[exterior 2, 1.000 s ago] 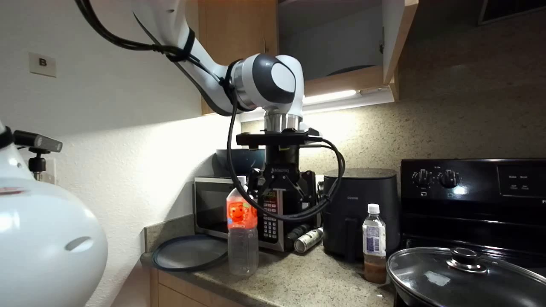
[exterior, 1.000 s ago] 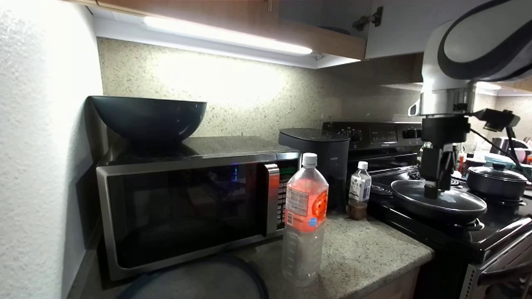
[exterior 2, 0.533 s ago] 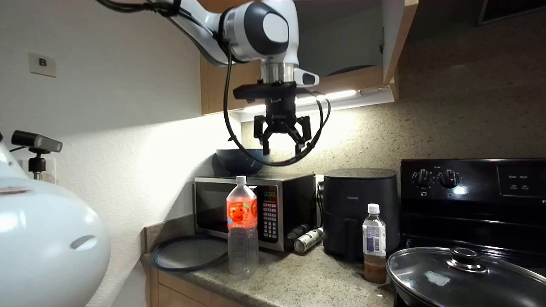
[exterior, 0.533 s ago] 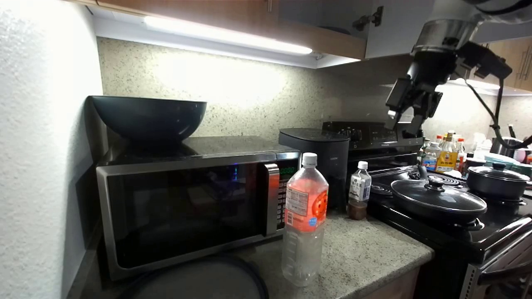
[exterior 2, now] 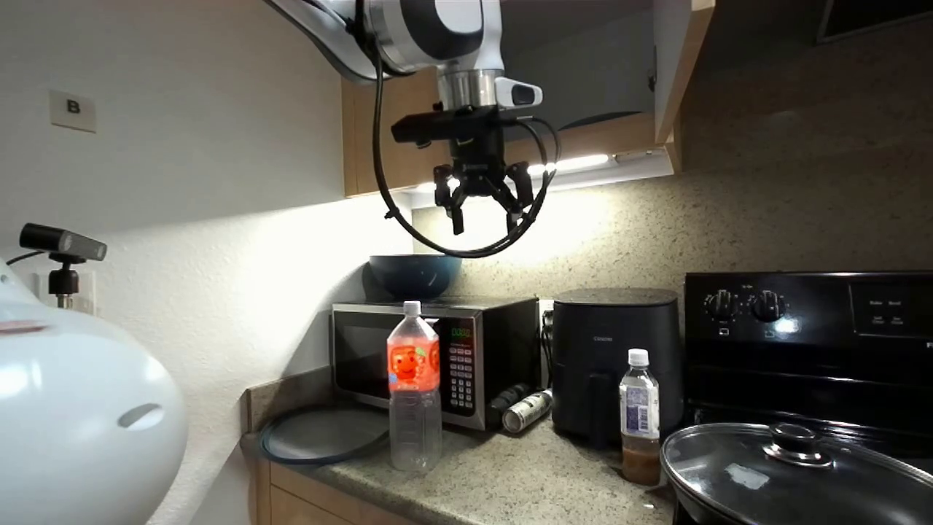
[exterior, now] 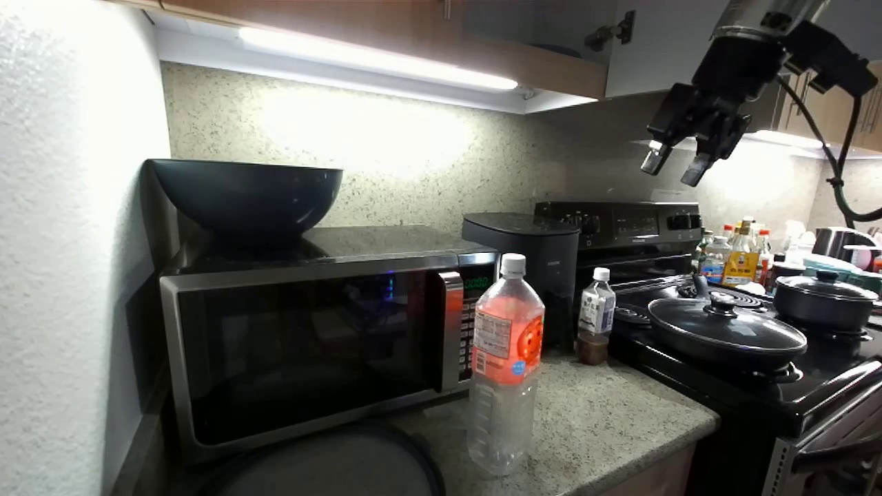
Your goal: Take the lid out of the cupboard and place it on the microwave
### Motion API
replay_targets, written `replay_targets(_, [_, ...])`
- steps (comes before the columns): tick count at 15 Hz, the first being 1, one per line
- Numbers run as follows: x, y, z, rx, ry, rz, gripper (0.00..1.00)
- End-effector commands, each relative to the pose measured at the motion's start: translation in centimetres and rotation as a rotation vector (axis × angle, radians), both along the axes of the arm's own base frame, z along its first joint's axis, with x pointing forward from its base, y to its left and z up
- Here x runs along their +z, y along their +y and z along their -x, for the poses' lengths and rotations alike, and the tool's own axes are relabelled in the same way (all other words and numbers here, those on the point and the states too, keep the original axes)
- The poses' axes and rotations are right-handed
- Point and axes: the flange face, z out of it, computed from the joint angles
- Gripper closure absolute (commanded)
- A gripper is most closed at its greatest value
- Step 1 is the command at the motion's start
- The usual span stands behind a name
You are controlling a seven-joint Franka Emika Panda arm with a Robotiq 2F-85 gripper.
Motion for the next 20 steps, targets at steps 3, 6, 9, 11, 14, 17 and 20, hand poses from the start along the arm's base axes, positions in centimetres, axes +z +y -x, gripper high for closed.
replay_targets(3, [8.0,-0.5,-0.2,-0.103,-0.269,-0.106,0.00])
replay_targets(6, [13.2,-1.3,0.4,-0.171,-0.413,-0.154,0.00])
replay_targets(9, [13.8,-1.4,0.6,-0.159,-0.434,-0.134,0.00])
replay_targets(11, [14.2,-1.7,0.7,-0.166,-0.449,-0.142,0.00])
replay_targets(14, [15.1,-1.4,-0.5,-0.222,-0.514,-0.165,0.00])
replay_targets(17, [17.7,-0.7,-2.9,-0.271,-0.611,-0.184,0.00])
replay_targets(20, [20.2,0.6,-5.3,-0.292,-0.650,-0.199,0.00])
